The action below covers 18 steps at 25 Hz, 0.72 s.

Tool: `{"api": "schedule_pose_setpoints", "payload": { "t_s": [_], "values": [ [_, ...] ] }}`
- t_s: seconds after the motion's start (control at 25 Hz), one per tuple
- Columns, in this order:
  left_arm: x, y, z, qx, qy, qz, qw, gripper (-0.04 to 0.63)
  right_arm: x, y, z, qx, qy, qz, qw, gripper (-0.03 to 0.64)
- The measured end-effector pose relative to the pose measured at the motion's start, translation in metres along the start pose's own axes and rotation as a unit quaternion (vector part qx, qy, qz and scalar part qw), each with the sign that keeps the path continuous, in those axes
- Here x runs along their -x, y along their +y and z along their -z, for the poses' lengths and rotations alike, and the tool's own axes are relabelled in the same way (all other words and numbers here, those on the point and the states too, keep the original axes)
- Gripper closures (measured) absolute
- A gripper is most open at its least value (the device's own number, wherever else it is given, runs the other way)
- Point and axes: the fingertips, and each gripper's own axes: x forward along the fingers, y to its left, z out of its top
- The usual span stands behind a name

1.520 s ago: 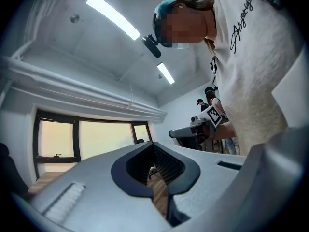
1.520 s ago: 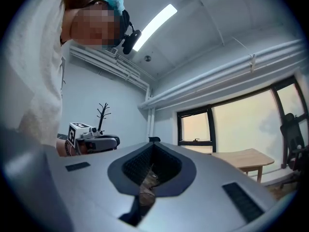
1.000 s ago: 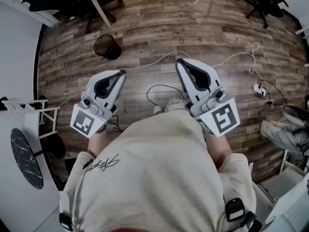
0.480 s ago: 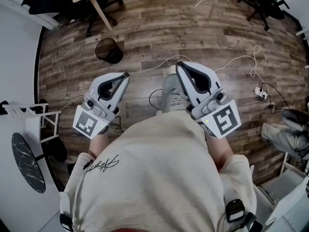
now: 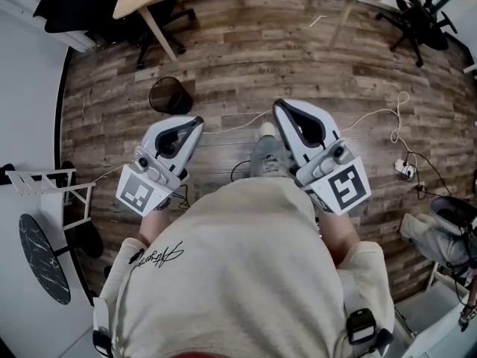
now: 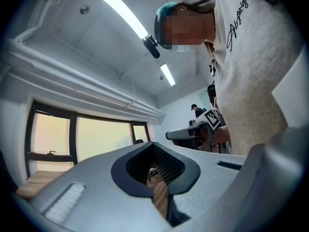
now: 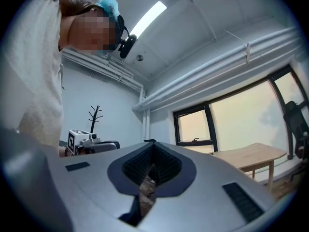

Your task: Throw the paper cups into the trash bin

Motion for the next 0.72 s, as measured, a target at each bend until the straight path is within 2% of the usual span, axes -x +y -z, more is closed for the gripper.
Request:
{"api": "schedule_pose_setpoints", "payload": {
  "t_s": [0.4,0.72],
  "values": [
    [-0.071,0.078,0.026,0.005,0.005,-0.007,1.0000,0.592,-0.064,-0.096,0.009,-0.003,0.005,-0.005,1.000,0.606],
    [-0.135,0.144,0.037,-0.011,0.002,-0.023,0.9997,0.592,-0.115,-0.175,0.010,-0.009,0.002,-0.026,1.000,0.606]
  ]
}}
